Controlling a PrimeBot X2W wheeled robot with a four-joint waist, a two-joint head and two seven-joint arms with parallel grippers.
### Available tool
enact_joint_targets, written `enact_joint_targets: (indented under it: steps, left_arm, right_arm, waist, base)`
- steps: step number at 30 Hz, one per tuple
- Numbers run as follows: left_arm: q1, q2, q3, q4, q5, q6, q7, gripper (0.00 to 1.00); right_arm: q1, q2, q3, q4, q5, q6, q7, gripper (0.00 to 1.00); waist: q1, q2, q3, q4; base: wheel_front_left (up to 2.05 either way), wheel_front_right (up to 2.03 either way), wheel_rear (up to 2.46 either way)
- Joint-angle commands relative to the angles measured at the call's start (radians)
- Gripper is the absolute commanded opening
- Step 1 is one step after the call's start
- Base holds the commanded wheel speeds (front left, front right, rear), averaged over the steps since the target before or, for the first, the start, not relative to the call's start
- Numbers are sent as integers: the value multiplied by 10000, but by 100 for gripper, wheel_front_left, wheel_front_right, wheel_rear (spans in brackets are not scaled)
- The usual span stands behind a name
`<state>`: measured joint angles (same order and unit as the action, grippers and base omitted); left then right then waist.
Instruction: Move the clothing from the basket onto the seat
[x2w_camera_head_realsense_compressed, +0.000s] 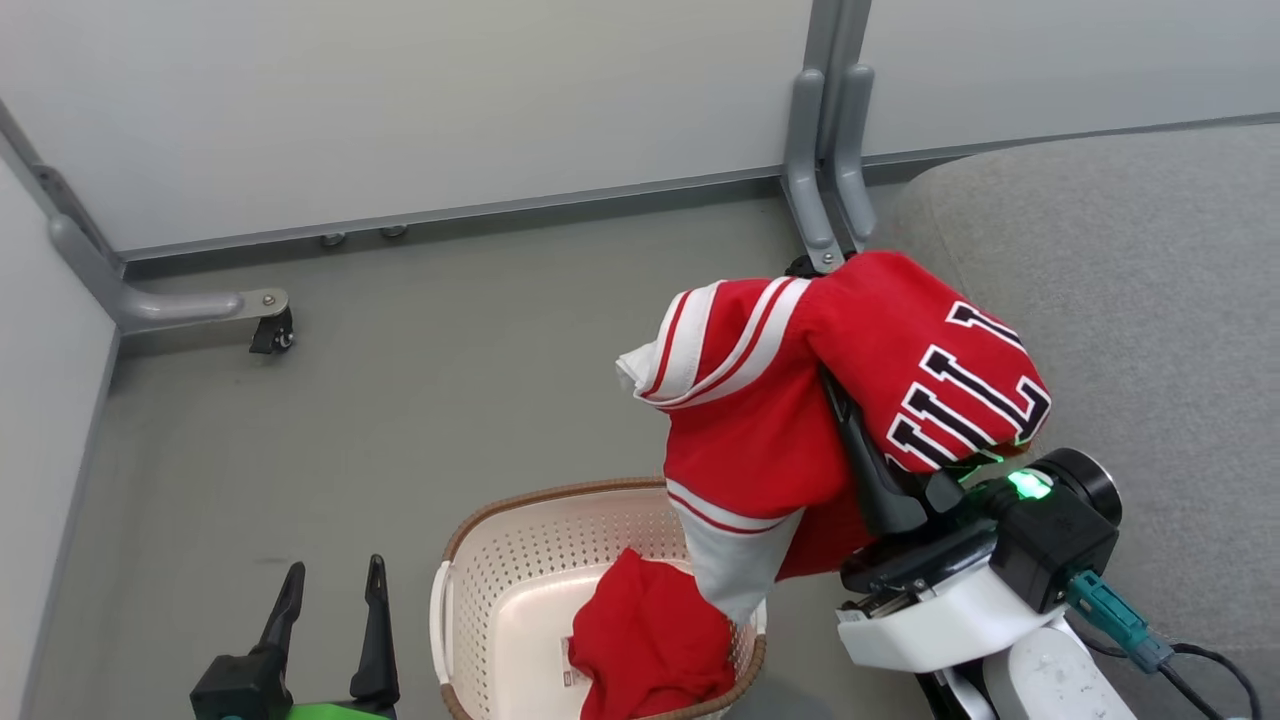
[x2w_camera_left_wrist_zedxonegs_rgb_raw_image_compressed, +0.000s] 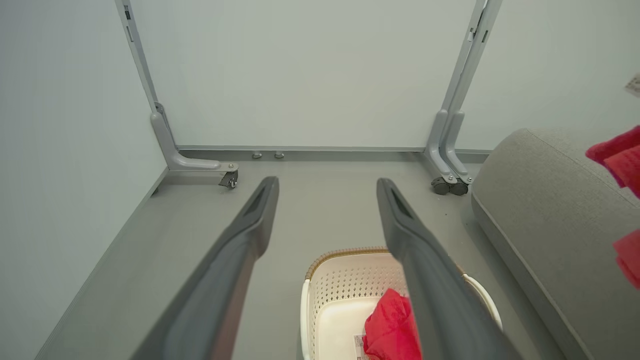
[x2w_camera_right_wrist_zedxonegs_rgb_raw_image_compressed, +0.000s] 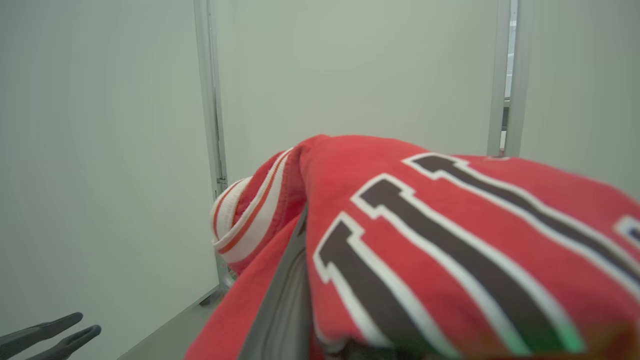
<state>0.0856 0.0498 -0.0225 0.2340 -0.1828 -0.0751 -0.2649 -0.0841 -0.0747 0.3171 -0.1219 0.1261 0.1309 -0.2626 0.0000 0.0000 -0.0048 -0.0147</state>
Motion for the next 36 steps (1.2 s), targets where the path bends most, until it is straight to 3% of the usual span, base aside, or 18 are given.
enact_joint_targets:
  steps: [1,24,36]
  left_arm:
    - [-128,17,-10,15,-34,-6,10,100]
    - [-1138,26,53,7,494,-124,8,100]
    - [-2270,29,-948,662,889,-483,8,100]
  right_arm:
    - [-77,-26,-43,-61,-55,-3,-35,0]
    - [-387,-22,-1099,-192,-85,-3,-35,0]
    - [338,209,-2763,-747,-361,-3,-34,0]
  waist:
    - [0,0,138,-467]
    - [0,0,1294,-4859]
    - [0,0,1904,-5260]
  base:
    - [0,0,0]
    - [0,0,0]
    - [0,0,0]
